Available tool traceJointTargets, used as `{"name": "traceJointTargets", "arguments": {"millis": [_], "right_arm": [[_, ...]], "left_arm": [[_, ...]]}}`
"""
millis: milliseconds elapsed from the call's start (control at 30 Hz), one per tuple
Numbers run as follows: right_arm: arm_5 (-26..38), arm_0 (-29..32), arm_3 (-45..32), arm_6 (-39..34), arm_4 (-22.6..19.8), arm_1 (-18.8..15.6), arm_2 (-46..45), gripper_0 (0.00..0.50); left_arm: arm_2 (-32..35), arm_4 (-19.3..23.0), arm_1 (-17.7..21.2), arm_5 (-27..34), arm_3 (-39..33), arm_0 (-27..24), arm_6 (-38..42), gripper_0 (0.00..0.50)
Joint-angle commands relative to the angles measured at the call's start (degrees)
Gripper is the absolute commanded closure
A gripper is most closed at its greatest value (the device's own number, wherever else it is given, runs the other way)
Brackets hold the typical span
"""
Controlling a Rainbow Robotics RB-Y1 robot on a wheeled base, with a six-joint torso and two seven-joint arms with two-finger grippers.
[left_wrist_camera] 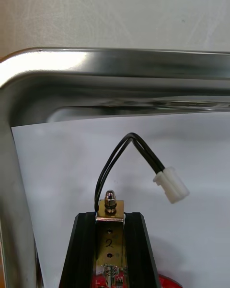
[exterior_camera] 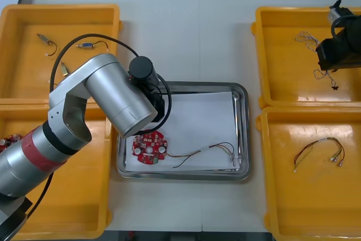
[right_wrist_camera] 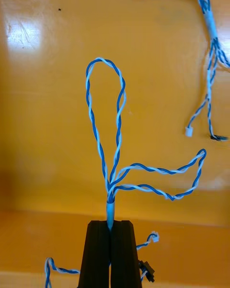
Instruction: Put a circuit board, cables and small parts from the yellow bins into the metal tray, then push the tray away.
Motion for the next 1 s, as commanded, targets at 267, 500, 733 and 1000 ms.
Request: {"name": "traceJointTargets", "arguments": {"millis": [267,500,733,1000], "right_arm": [[9.41,-1.73,-7.47,4.61,-0.46,-4.08,-5.57,0.5],[9.46,1.35,-14.33,7.07,0.51,-4.08,-7.68,0.5],[9.46,6.1,-22.06,11.64,-0.81,-3.64,-8.38,0.5],[9.46,8.29,-26.02,20.87,-4.85,-2.68,-8.47,0.5]], "left_arm": [[-1.23,-0.7,-0.46,-3.92,2.74,-0.61,-0.04,0.5],[-2.28,-0.96,-0.46,-5.68,3.89,-0.87,0.4,0.5],[-2.28,-0.87,-0.46,-5.68,3.8,-0.96,0.49,0.5],[-2.28,-0.87,-0.54,-5.68,3.8,-0.87,0.58,0.204]]}}
